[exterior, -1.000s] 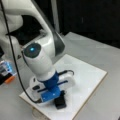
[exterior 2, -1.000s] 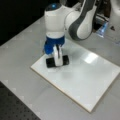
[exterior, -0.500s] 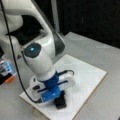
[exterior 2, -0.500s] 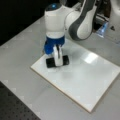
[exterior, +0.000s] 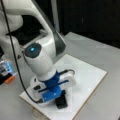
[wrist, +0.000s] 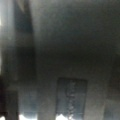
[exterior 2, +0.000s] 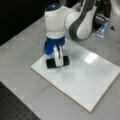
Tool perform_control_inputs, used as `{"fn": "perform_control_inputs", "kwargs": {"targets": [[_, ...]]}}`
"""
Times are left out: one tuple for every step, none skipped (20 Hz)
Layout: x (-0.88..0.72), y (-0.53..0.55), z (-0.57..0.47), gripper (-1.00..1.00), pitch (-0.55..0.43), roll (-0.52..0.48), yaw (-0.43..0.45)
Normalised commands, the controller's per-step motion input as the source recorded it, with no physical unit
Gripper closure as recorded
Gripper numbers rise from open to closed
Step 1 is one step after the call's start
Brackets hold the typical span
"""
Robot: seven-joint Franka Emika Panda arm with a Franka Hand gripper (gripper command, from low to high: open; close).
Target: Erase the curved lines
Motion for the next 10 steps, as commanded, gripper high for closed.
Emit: {"fn": "perform_control_inputs", "kwargs": {"targets": [[0.49,-0.18,-0.34,1.00,0.150,0.215,-0.010],[0.49,-0.18,-0.34,1.00,0.151,0.214,-0.008],[0.49,-0.18,-0.34,1.00,0.151,0.213,-0.007],[0.49,-0.18,-0.34,1.00,0.151,0.213,-0.007],[0.49,-0.18,-0.34,1.00,0.151,0.213,-0.008],[0.48,-0.18,-0.34,1.00,0.151,0.213,-0.008],[0.50,-0.18,-0.34,1.00,0.228,0.259,0.050],[0.52,-0.18,-0.34,1.00,0.249,0.259,0.056],[0.53,-0.18,-0.34,1.00,0.254,0.259,0.058],[0.56,-0.18,-0.34,1.00,0.257,0.257,0.055]]}}
